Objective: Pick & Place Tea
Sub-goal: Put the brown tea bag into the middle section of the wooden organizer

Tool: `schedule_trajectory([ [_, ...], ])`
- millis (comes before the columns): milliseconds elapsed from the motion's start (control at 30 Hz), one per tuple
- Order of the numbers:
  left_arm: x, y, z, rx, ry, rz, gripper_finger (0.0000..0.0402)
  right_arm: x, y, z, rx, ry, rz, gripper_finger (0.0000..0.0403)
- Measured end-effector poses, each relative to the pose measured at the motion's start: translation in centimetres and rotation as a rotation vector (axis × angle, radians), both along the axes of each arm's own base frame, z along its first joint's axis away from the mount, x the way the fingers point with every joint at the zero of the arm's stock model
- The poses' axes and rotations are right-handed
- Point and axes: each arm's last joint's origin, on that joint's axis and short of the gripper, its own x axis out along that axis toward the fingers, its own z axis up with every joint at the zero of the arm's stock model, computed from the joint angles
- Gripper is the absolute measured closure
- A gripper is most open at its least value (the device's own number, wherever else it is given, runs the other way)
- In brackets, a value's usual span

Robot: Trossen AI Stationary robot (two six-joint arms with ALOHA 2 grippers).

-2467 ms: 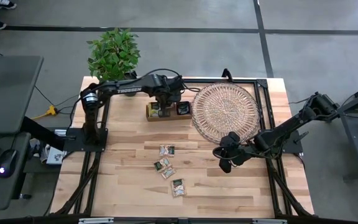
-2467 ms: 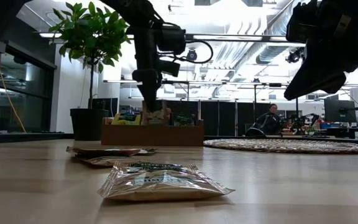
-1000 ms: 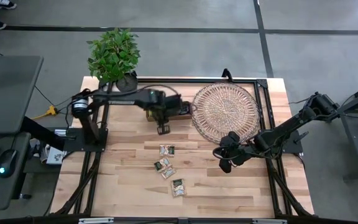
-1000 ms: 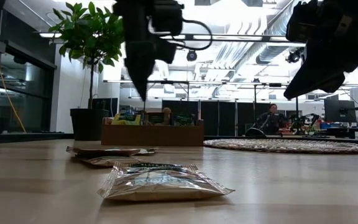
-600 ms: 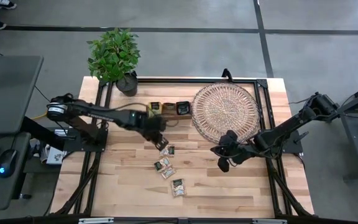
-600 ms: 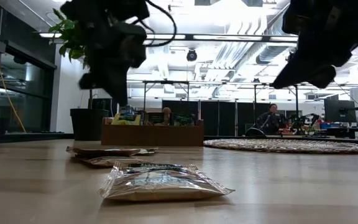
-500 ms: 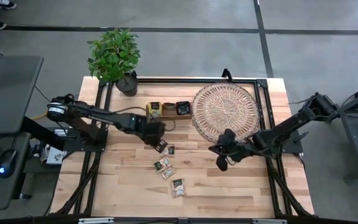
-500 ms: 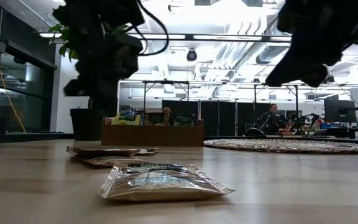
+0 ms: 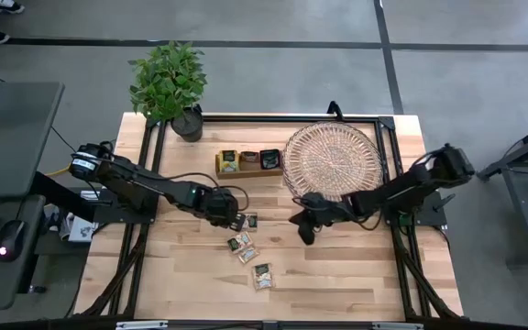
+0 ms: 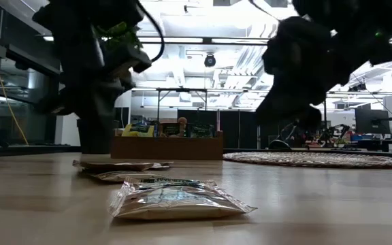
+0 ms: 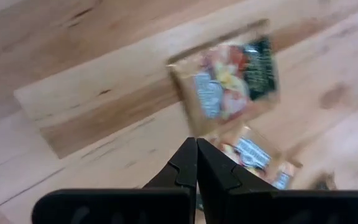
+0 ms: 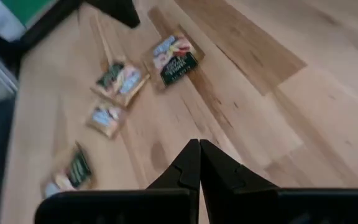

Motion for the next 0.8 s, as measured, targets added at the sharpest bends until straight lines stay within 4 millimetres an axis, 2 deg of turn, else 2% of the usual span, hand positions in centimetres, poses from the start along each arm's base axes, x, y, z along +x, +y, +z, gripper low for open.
schedule_trajectory([
  [133, -0.3, 0.1, -0.7, -0.019, -0.002, 0.050, 0.0401, 0.7, -0.3, -0.1, 0.082, -0.058, -0.017, 0.0399],
  [267, -0.5, 0.2, -1.0, -0.013, 0.003, 0.059, 0.0401, 1.4, -0.4, 0.8, 0.097, -0.175, 0.024, 0.0390],
  [400, -0.4, 0.2, -0.9, -0.014, -0.004, 0.060, 0.0401, 1.7, -0.8, 1.2, 0.114, -0.216, -0.003, 0.0379],
  [567, 0.3, 0.0, -1.9, -0.023, -0.010, 0.066, 0.0401, 1.9, -1.4, 1.3, 0.162, -0.217, -0.046, 0.0363],
  [667, 0.8, -0.1, -2.4, -0.035, -0.018, 0.070, 0.0401, 2.8, -1.5, 2.2, 0.150, -0.215, -0.035, 0.0352],
  [800, 1.0, -0.1, -2.9, -0.033, -0.014, 0.079, 0.0401, 3.9, -1.7, 3.1, 0.109, -0.056, -0.143, 0.0350],
])
